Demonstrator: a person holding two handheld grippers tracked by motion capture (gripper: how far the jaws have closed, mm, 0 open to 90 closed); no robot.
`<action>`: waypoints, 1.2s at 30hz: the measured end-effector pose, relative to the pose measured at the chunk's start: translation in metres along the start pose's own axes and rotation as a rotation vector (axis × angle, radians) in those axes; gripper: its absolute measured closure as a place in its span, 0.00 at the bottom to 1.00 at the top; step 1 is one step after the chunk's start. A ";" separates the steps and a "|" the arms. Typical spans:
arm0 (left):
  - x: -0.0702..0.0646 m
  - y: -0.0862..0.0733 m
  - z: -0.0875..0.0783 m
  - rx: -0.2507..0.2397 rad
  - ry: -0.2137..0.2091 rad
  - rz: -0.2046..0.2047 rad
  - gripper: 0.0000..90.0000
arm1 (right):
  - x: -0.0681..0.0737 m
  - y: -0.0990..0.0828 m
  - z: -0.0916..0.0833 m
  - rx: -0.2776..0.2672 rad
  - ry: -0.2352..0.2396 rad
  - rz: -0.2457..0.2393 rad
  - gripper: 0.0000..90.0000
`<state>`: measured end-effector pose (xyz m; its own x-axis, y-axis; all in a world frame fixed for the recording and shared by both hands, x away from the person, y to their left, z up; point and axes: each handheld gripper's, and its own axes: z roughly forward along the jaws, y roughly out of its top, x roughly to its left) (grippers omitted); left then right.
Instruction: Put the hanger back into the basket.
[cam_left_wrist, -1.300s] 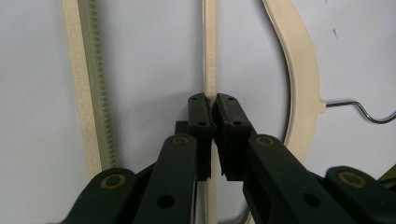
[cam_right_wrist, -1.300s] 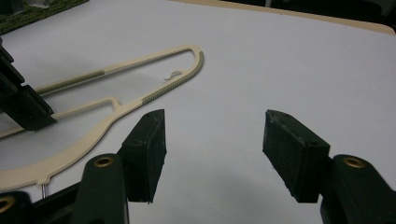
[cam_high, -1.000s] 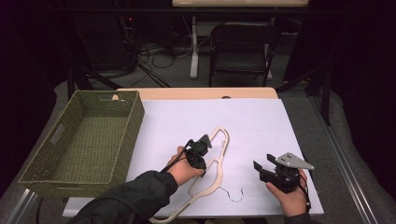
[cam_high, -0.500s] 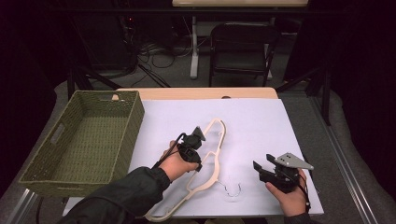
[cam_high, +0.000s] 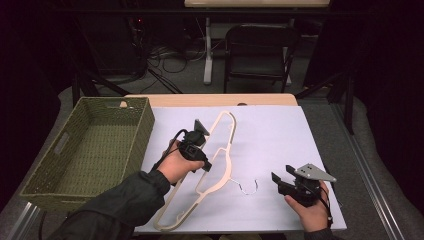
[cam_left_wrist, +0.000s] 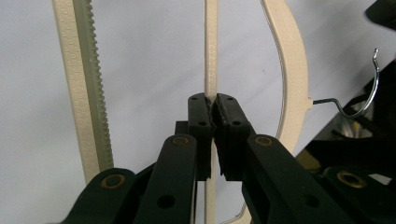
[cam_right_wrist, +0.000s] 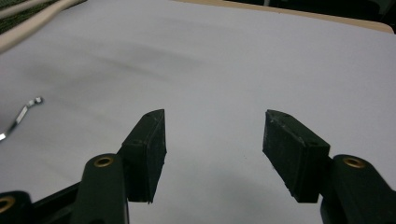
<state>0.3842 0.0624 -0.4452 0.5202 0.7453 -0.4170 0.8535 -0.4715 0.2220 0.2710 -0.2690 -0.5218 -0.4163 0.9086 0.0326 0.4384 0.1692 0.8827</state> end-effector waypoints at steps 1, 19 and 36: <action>0.001 0.000 -0.004 -0.016 -0.015 -0.011 0.95 | 0.000 0.000 0.000 0.000 0.000 -0.001 0.44; 0.023 -0.003 -0.050 -0.112 -0.080 -0.080 0.95 | 0.000 0.000 0.000 -0.006 -0.003 0.006 0.44; 0.060 -0.017 -0.147 -0.291 -0.075 -0.185 0.95 | 0.000 0.000 0.000 0.005 -0.004 0.004 0.44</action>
<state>0.4054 0.1847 -0.3445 0.3617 0.7640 -0.5343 0.9117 -0.1699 0.3741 0.2708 -0.2686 -0.5220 -0.4112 0.9109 0.0344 0.4437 0.1671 0.8804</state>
